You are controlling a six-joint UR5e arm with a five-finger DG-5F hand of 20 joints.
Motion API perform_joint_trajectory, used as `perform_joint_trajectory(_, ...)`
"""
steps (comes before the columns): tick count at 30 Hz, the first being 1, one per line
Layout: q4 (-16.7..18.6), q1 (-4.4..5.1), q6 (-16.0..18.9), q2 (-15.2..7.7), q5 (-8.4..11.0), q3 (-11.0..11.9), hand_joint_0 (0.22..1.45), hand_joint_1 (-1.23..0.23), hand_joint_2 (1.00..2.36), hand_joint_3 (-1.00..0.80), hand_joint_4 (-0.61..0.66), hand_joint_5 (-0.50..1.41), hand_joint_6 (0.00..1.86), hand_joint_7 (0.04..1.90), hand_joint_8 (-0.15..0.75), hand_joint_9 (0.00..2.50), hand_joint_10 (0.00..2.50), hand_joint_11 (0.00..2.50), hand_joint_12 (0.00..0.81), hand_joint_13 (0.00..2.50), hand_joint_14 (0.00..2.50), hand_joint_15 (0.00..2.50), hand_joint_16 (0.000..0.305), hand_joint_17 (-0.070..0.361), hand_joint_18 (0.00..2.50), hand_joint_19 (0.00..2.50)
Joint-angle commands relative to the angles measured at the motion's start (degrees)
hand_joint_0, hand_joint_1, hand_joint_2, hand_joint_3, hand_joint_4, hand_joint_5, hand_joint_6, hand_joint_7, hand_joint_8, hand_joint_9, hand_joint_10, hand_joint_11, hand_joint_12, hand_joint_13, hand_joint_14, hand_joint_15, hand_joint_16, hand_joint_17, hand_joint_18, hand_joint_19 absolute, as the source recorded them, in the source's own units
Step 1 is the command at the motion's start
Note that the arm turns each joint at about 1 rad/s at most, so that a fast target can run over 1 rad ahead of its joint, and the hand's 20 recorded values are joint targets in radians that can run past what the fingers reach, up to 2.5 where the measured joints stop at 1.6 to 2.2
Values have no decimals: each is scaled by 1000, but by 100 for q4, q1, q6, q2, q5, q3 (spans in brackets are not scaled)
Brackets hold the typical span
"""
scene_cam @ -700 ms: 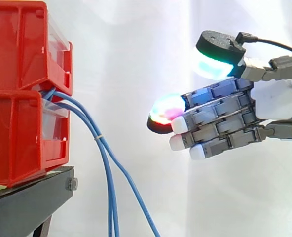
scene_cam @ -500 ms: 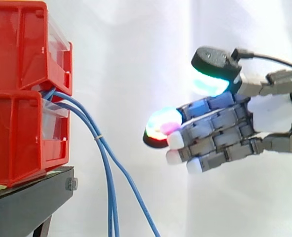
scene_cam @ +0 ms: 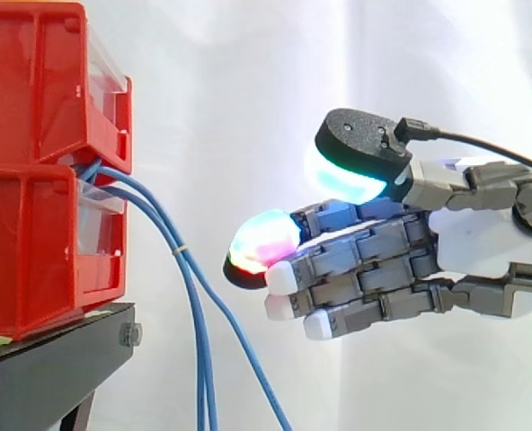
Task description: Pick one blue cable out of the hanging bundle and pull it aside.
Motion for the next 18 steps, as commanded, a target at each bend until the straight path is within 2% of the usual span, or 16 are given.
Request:
perform_joint_trajectory(1,88,53,15,-98,40,10,497,-683,1000,-500,263,-159,502,783,273,755,11,325,346,542,13,323,50,113,441,415)
perform_joint_trajectory(4,114,88,-3,-98,48,2,496,-683,1000,-500,267,-159,502,786,274,756,11,325,346,545,12,322,50,113,441,414)
perform_joint_trajectory(7,114,158,-46,-98,154,2,497,-681,1000,-500,264,-159,502,782,272,757,13,325,346,544,12,322,50,113,441,414)
perform_joint_trajectory(13,141,193,-46,-151,215,2,496,-681,1000,-500,267,-158,502,786,272,759,11,326,346,545,14,321,50,113,441,414)
perform_joint_trajectory(16,105,193,33,-388,198,230,497,-680,1000,-500,266,-158,502,785,271,760,11,319,346,546,13,322,50,113,441,414)
perform_joint_trajectory(18,-35,158,85,-511,189,415,496,-679,1000,-500,264,-158,502,783,271,761,11,327,346,549,13,323,50,113,442,417)
